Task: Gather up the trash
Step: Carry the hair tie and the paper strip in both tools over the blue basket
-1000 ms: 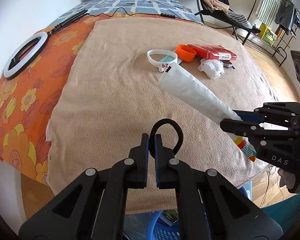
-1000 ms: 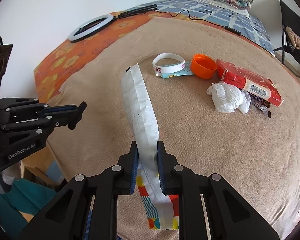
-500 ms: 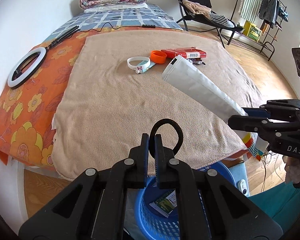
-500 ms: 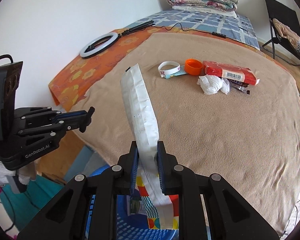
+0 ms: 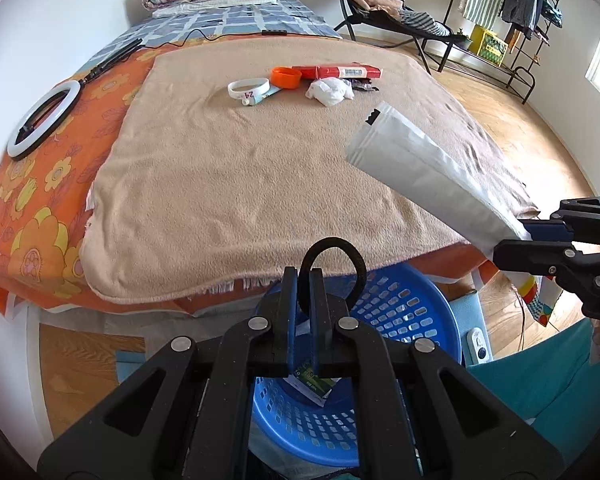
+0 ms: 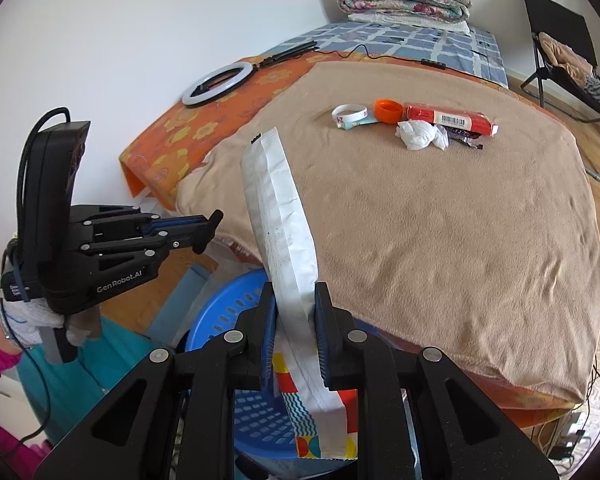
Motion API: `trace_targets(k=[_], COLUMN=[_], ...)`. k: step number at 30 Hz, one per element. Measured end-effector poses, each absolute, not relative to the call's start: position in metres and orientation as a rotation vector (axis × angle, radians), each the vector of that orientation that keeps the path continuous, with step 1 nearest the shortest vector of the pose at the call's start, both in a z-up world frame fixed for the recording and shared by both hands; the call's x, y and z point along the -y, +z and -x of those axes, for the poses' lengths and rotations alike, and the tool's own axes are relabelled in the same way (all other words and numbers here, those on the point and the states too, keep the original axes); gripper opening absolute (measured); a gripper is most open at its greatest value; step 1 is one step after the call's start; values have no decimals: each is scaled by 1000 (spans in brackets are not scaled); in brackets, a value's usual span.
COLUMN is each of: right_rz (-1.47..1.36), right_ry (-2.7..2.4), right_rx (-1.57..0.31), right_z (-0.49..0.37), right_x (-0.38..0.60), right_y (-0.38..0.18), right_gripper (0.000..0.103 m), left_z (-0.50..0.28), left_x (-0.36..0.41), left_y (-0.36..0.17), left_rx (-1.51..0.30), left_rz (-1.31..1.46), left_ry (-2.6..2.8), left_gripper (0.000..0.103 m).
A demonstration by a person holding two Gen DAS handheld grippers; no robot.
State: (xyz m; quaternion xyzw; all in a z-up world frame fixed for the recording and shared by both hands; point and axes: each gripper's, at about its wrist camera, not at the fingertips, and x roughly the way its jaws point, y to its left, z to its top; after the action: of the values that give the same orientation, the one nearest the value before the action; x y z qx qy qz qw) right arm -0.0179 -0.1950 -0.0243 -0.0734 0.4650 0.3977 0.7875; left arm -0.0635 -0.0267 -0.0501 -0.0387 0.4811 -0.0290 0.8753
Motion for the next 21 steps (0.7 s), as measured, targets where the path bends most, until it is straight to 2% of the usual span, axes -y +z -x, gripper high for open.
trace_targets(k=[21], right_rz=[152], right_ry=[841], right_rx=[-1188], right_z=[49], right_x=[214], right_y=[-99], right_gripper=[16], left_z=[82], left_x=[40], left_y=[-108], left_rx=[-1127], left_rz=[74], left_ry=[-80], left_gripper=[3])
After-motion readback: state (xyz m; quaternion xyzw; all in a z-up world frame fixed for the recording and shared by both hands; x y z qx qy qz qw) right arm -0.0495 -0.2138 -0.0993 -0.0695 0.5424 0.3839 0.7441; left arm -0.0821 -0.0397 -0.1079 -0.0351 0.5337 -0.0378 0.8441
